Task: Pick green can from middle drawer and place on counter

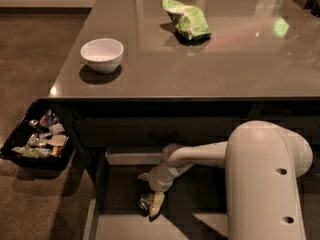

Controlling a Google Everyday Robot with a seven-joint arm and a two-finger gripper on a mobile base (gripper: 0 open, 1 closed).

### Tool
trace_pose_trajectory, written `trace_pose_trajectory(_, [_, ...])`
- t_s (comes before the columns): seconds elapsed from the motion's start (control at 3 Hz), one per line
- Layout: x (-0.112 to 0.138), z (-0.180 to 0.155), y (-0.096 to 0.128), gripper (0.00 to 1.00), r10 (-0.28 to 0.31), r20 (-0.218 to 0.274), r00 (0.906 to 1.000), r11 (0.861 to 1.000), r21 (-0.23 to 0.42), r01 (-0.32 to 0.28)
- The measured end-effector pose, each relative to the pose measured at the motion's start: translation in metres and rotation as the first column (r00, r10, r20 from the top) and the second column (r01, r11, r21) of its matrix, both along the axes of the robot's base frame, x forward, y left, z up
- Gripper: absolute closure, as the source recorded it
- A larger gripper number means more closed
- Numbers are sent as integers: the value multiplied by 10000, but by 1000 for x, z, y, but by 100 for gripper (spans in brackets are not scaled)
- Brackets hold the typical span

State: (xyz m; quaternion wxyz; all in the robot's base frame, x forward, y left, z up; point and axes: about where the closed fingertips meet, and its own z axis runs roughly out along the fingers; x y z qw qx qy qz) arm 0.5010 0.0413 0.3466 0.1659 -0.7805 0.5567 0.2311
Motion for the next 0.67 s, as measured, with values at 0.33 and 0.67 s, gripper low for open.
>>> trace_pose_trajectory(0.33, [0,0,0,37,0,0,10000,10000,0,0])
trace_pose_trajectory(0.67, [0,4,0,60,0,1,10000,10000,2,0])
